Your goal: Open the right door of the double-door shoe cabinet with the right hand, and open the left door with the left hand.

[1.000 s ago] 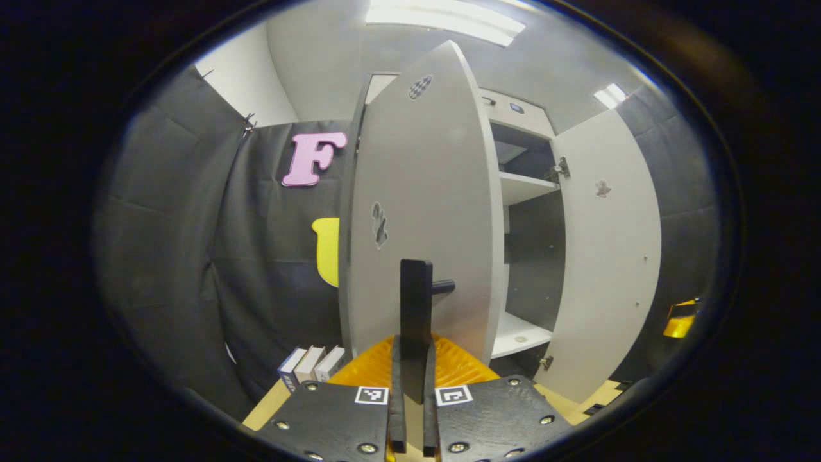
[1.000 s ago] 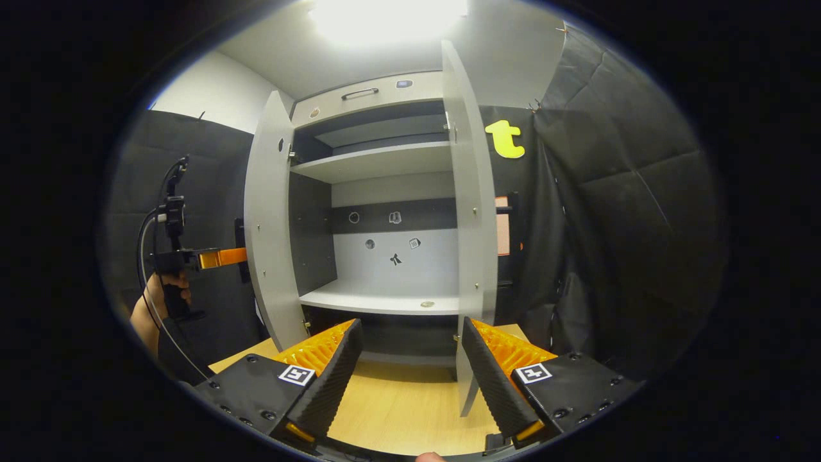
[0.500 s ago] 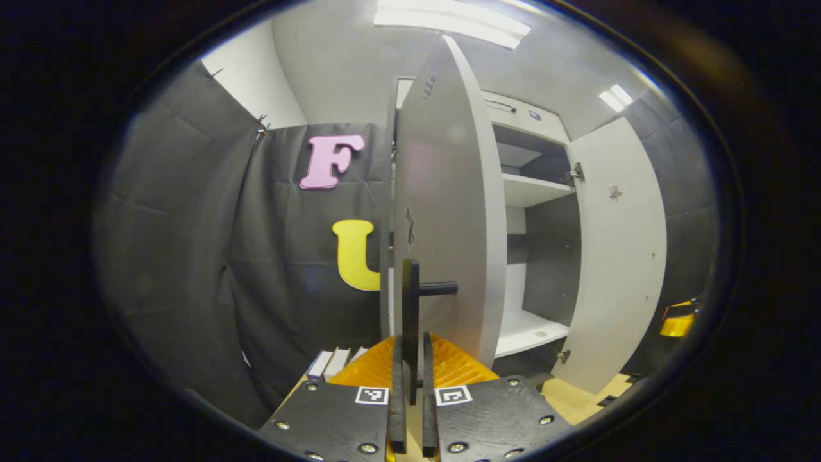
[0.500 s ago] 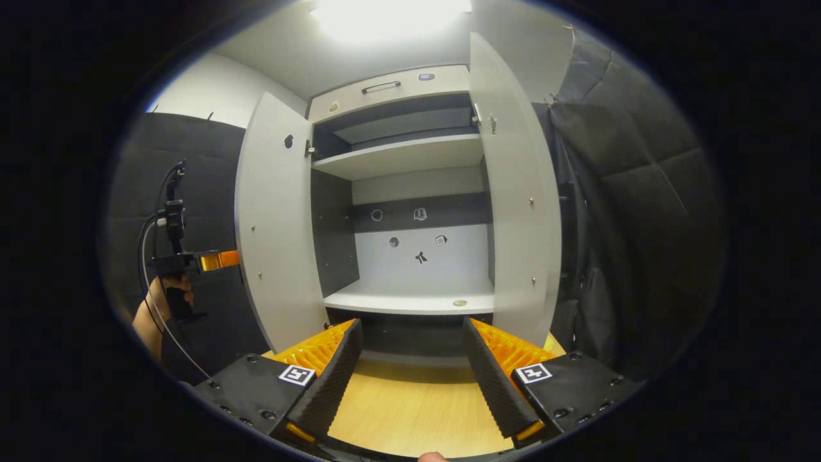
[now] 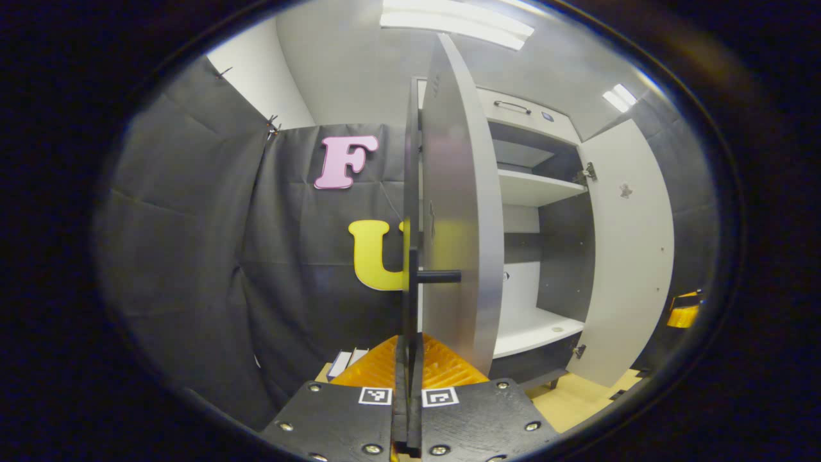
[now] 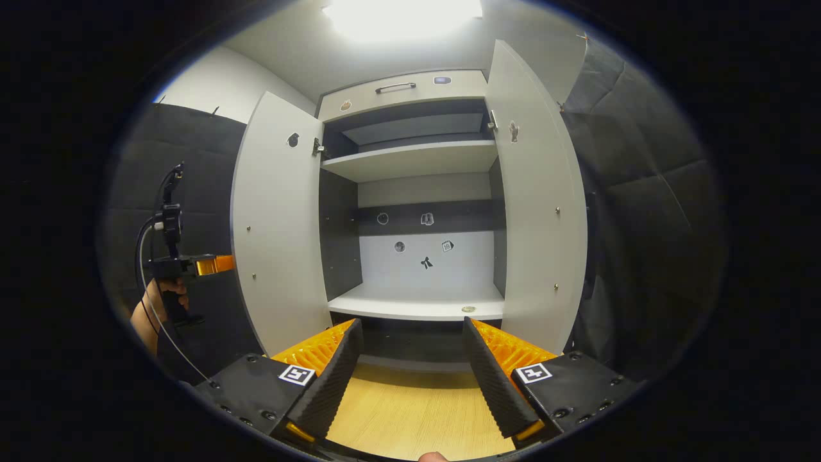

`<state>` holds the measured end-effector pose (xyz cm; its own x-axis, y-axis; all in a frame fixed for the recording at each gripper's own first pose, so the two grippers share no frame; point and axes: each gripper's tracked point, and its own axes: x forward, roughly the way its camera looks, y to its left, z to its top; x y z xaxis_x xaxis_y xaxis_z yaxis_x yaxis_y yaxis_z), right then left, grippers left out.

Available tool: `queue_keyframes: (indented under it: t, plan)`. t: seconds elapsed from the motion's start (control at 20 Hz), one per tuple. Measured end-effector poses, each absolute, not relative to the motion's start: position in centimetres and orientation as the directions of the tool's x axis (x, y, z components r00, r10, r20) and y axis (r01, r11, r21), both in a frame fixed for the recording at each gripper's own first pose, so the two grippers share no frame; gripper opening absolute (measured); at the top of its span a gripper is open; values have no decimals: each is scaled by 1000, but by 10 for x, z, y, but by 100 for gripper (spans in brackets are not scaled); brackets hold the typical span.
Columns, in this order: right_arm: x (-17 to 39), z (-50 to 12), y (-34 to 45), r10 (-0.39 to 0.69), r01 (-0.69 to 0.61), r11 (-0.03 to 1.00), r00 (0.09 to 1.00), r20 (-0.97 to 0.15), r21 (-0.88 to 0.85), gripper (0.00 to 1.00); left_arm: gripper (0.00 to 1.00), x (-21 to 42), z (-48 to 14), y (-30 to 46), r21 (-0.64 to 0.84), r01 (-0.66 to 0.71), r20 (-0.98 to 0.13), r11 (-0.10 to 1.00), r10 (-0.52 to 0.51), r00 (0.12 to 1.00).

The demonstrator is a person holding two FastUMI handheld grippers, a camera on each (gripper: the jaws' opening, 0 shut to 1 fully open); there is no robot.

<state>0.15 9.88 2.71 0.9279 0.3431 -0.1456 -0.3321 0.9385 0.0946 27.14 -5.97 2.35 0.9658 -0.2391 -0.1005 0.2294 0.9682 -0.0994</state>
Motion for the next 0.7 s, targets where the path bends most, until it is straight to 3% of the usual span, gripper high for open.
queue_keyframes:
  t: [0.7]
  plan:
    - [1, 32, 20, 308, -307, 951, 946, -102, 31, 97, 2, 231, 34, -67, -51, 163, -78, 985, -166, 983]
